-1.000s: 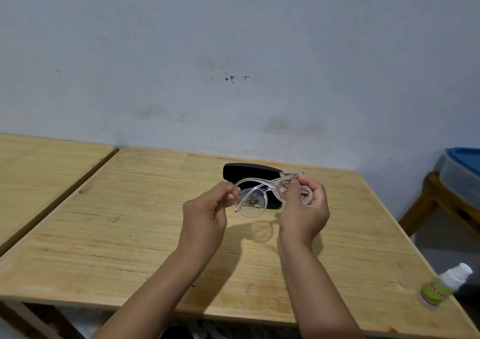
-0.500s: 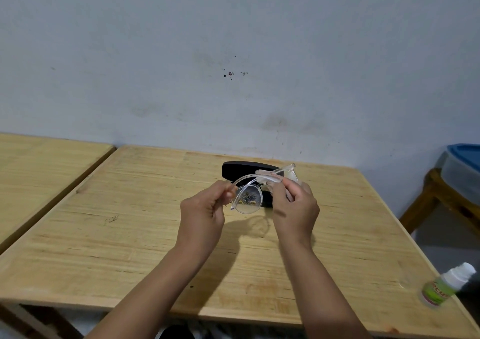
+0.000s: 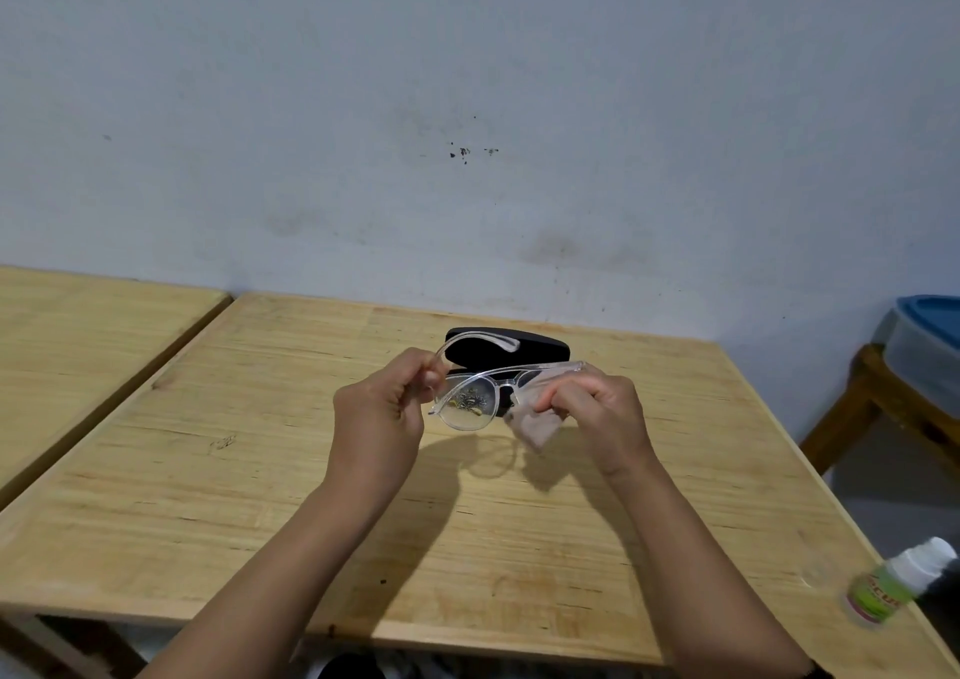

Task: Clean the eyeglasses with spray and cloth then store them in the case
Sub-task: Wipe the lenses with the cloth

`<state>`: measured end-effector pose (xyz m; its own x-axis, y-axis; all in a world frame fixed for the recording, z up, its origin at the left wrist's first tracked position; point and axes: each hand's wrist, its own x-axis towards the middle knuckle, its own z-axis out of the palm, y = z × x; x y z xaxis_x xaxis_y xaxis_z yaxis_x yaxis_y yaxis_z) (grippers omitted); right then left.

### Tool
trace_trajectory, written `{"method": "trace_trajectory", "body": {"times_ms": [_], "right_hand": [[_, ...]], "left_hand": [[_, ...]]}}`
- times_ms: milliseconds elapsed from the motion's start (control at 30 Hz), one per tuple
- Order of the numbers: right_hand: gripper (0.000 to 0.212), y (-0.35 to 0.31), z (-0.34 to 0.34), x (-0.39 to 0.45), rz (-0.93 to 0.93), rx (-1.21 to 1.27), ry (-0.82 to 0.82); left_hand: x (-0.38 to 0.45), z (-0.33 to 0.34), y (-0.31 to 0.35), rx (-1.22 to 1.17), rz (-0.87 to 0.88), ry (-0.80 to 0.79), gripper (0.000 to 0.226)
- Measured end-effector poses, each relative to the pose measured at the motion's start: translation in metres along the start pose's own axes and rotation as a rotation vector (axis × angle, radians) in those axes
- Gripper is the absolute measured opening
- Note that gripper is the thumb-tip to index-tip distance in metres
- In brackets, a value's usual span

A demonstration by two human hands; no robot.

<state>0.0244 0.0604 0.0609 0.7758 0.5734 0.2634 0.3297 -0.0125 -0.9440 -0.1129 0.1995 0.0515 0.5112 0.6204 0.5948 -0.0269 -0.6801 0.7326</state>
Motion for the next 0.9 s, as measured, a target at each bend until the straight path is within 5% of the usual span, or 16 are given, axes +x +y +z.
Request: {"method": "trace_trajectory", "body": {"times_ms": [233, 533, 900], "right_hand": [[0.035, 0.002, -0.010, -0.009, -0.091, 0.007, 0.065], [0.020, 0.004, 0.022, -0.023, 0.089, 0.206, 0.553], [0.010, 0.011, 0.018, -0.025, 0.249, 0.267, 0.372]], "left_hand": [[0.002, -0.007, 0.002, 0.010, 0.026, -0.006, 0.056], [-0.013, 0.006, 0.017, -0.027, 0.093, -0.026, 0.031], [-0.017, 0.007, 0.008, 0.028, -0.111, -0.005, 0.043]]}}
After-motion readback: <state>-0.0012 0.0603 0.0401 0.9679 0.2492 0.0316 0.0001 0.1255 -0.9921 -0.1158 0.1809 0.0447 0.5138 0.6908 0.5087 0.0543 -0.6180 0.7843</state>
